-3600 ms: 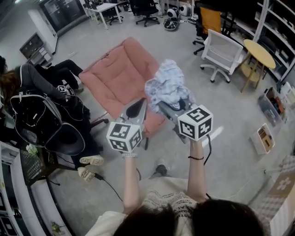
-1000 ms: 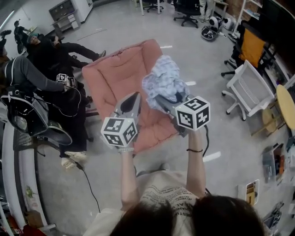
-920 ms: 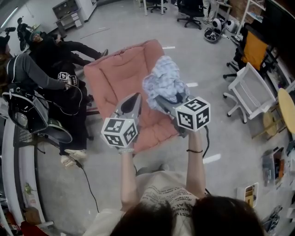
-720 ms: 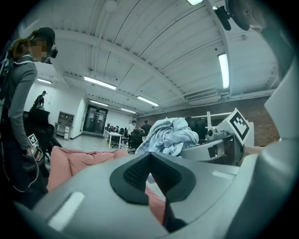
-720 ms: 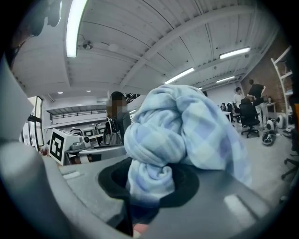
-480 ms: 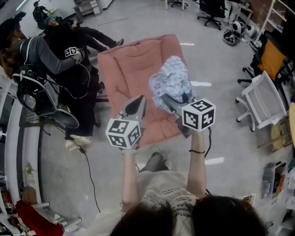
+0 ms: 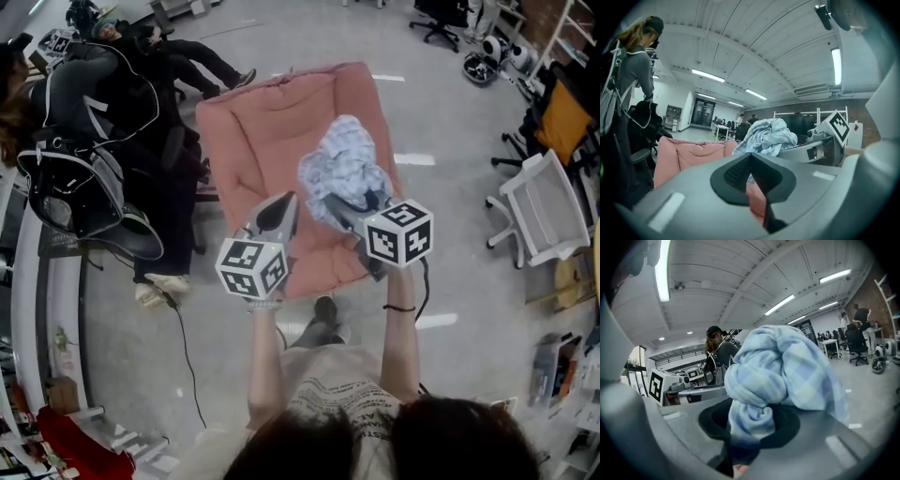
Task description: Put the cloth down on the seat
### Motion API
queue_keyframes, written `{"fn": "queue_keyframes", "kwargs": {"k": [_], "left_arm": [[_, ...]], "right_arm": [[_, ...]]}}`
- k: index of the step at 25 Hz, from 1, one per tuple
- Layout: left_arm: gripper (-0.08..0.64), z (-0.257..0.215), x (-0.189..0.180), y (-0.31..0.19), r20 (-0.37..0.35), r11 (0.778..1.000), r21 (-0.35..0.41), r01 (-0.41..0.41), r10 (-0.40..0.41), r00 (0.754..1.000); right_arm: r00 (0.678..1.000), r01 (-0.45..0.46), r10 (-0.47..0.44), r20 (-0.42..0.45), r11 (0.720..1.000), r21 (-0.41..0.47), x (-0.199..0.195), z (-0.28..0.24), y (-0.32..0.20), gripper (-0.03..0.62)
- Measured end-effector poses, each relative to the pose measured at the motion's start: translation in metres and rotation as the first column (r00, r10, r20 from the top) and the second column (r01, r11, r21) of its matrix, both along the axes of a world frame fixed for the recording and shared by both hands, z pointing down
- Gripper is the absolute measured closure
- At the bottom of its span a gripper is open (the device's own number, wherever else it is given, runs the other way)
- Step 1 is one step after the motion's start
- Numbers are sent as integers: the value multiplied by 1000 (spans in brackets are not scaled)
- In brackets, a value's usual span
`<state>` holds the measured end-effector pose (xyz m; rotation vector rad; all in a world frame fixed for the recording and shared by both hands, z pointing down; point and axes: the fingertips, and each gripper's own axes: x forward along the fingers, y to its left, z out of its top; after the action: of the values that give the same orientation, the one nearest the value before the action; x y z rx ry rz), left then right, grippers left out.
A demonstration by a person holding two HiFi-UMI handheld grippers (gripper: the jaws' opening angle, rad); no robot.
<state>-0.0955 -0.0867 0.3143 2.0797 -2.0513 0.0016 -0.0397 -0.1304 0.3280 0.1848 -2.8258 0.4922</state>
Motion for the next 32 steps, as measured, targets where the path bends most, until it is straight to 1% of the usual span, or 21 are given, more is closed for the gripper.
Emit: {"fn": "queue_keyframes", "kwargs": {"k": [10,17,23,26,32], "left_arm": [[555,19,-59,-69,-4,999,-45,10,-10,1000],[555,20,-92,-98,1,998,-58,-7,7,1000],[555,26,-103,-121,-9,997,-65,-35,34,999],[555,27,-113,-122,-27,997,-66,-40,38,999],[555,38,-116,-130,-67,996,-80,-36,30,997]], "right_arm": [[1000,-9,8,-17,999,-45,-49,23,-70,474],[999,-30,28,-18,996,-80,-79,28,-99,474],[999,-44,42,-27,996,-81,-92,31,-119,474],[998,-39,35,-46,996,-79,-104,30,-117,474],[996,-20,12,-86,996,-84,-112,39,-123,474]]}}
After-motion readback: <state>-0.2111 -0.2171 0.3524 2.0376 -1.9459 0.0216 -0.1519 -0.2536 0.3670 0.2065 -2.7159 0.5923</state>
